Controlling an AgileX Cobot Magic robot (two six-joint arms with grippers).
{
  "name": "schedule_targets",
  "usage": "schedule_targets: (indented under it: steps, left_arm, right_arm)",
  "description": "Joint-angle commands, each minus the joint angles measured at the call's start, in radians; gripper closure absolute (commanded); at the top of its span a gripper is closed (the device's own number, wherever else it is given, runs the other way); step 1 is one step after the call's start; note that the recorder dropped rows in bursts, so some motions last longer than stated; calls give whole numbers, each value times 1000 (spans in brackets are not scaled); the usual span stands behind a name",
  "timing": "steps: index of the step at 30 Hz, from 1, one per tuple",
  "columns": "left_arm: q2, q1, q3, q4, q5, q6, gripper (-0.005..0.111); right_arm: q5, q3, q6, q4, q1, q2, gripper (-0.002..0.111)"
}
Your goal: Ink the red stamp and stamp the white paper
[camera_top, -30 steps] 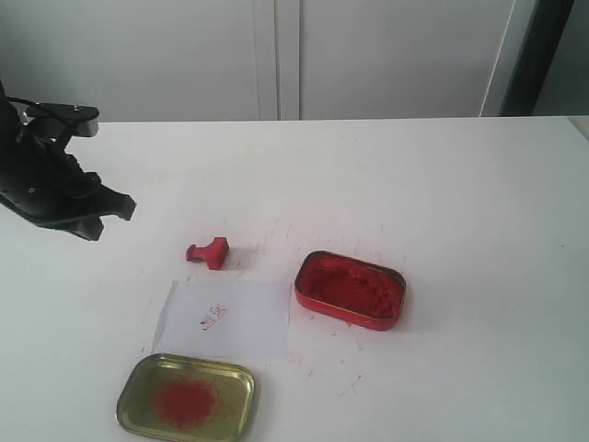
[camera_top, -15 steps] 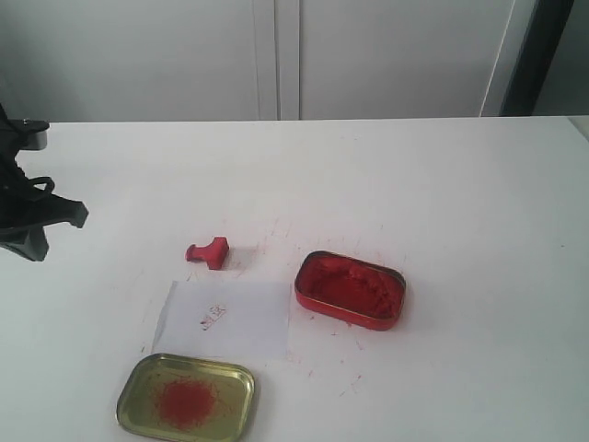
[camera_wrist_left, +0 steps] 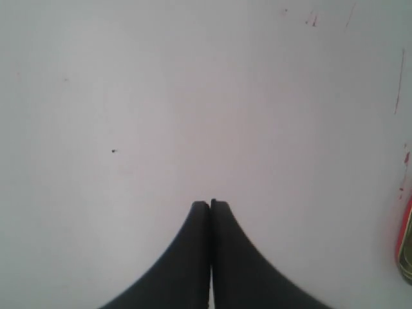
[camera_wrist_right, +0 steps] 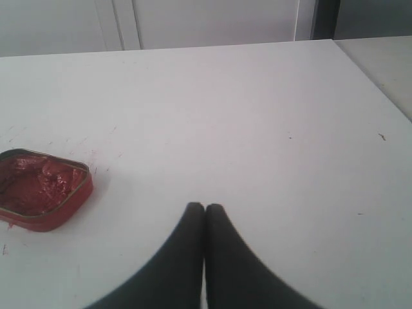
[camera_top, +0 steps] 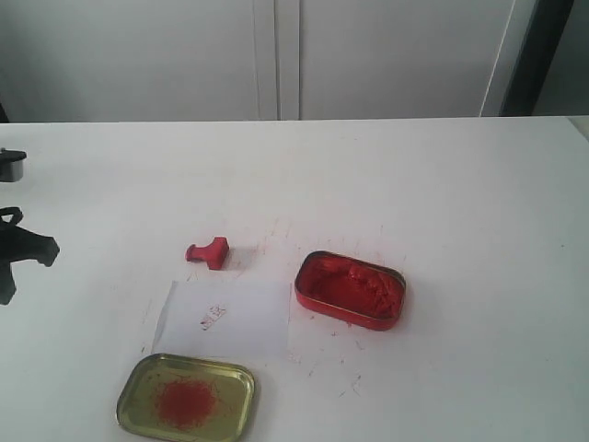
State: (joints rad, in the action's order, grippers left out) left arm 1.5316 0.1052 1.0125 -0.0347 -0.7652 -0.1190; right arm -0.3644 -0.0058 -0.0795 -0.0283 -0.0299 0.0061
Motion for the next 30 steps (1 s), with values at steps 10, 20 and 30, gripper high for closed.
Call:
schedule_targets:
  steps: [10, 20, 30]
  left_arm:
    - [-279, -3, -174, 10, -8, 2, 107]
    - [-441, -1, -215, 35, -17, 7, 107]
    - [-634, -1, -215, 35, -17, 44, 107]
  right_arm:
    - [14, 6, -4, -1, 2, -6, 108]
    - [14, 6, -4, -1, 2, -6, 108]
    - [14, 6, -4, -1, 2, -6, 108]
